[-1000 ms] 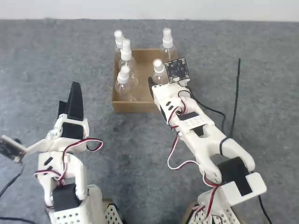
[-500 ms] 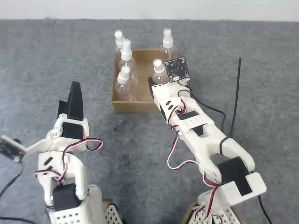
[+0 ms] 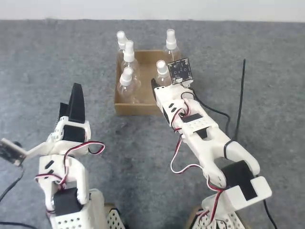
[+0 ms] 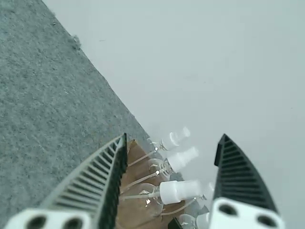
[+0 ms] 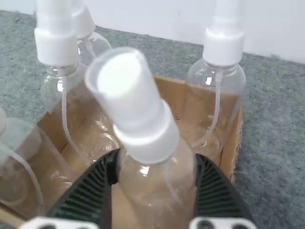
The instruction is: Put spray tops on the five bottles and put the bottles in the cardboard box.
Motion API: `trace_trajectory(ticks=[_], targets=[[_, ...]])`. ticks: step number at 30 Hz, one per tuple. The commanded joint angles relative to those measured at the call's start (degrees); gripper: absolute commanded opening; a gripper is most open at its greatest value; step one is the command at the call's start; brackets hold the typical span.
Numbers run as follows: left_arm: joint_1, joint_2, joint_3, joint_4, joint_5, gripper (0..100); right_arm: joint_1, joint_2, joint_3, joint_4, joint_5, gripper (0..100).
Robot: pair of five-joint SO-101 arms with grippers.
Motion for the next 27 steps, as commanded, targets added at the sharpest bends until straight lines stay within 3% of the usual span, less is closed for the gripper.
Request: trace_trajectory(ticks=[1,27], targets=[[-0.1,-1.1,-2.6,-1.9,0.1,28,0.4,-1.2,-3.3,1.8,-0.1,14.8],[-0.1,-1.1,-2.6,-2.0,0.1,28,0.4,-1.5,-3.4,2.5,0.0,20.4]])
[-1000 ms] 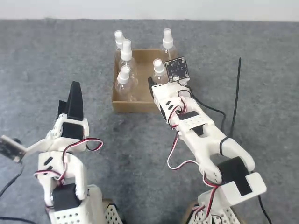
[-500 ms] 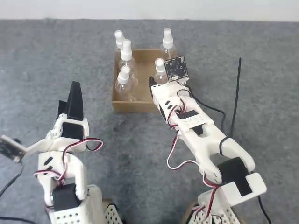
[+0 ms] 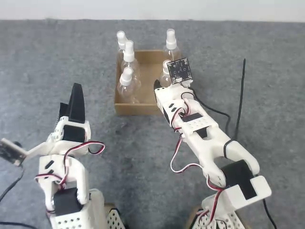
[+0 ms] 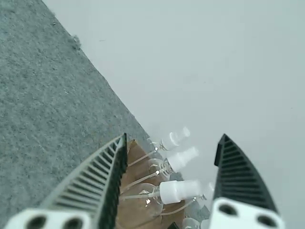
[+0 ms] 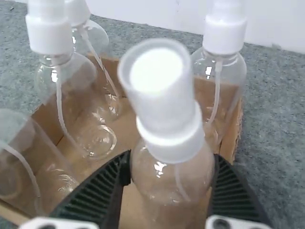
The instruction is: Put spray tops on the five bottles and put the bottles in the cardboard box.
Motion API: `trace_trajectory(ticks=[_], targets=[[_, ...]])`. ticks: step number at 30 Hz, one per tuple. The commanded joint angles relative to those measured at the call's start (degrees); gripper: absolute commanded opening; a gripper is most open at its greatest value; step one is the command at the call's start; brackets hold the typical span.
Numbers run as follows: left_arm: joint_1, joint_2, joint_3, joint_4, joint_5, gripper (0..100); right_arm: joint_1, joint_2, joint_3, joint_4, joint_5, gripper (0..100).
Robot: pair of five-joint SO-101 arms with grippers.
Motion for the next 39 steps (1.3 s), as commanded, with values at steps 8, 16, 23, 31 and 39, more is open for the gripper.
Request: trace_trajectory(ticks=[8,16,23,31,39], targets=[[-0.1,-1.1,-2.6,-1.9,0.1,28,0.7,-6.5,-1.8,3.9,-0.1,20.5],[-0.1,-1.1,-2.6,-1.9,0.1,28,0.7,-7.6,-1.7,4.2,0.1,20.5],[-0.1,-1.1,-2.6,-1.9,0.0,28,0.7,-7.6,-1.9,4.2,0.1,22.1],[-0.1,-1.1,-2.6,-1.9,0.0,28,0.4,-7.6,-1.8,4.3,0.0,25.8],[-0.1,-1.1,-2.6,-1.9,0.0,28,0.7,-10.9,-1.0,6.2,0.2,25.8]])
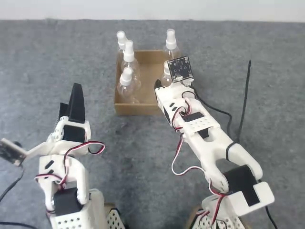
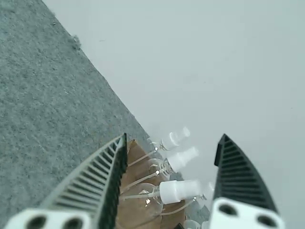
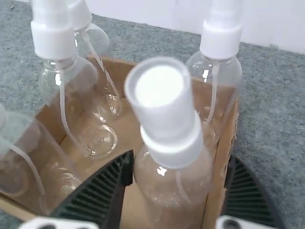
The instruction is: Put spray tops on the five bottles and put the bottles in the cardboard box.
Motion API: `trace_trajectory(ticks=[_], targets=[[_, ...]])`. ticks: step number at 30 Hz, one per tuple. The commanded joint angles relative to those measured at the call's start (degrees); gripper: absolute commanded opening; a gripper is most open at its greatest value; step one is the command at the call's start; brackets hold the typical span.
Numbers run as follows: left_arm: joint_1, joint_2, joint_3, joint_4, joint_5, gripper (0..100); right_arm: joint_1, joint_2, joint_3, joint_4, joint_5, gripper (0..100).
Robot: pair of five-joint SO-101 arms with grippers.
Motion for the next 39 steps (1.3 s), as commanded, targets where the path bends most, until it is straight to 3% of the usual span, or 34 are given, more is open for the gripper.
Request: trace_trajectory(ticks=[1,24,39], targets=[[-0.1,-1.1,-2.6,-1.9,0.0,28,0.7,-7.7,-0.9,2.9,-0.1,25.8],[-0.1,-1.1,-2.6,-1.9,0.0,28,0.2,-31.1,12.5,5.2,0.2,25.5],[-0.1,-1.1,-2.6,-1.9,0.0,28,0.3,-47.9,20.3,5.1,0.3,6.2]])
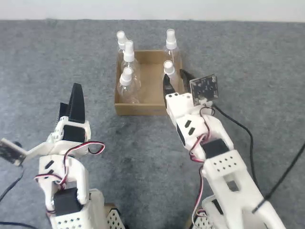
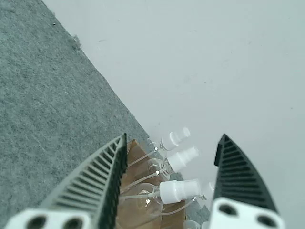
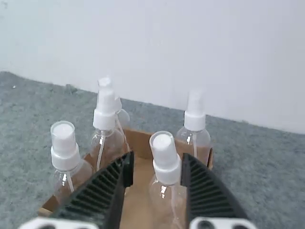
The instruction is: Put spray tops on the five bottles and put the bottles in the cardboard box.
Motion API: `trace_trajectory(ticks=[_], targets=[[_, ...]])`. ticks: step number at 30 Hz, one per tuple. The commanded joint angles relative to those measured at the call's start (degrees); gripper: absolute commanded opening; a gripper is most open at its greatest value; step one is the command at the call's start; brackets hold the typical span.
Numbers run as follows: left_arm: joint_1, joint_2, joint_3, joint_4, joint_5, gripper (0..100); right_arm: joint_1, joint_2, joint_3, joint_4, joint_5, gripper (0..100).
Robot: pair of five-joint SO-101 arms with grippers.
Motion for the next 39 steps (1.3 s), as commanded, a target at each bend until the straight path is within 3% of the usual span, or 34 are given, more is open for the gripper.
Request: trace_trajectory(ticks=[1,20,31,39], targets=[[-0.1,-1.1,-2.6,-1.9,0.0,28,0.3,-7.1,0.6,0.4,0.3,5.0],[0.3,-1.1,-2.5,-1.9,0.0,28,0.2,-24.6,9.1,0.0,0.2,0.7],[0.4,-1.1,-2.2,-3.8,0.0,6,0.2,-28.2,10.9,0.2,-0.1,0.7],[0.4,-1.1,-2.2,-3.9,-0.3,1,0.2,-28.3,11.8,0.0,-0.2,0.7]])
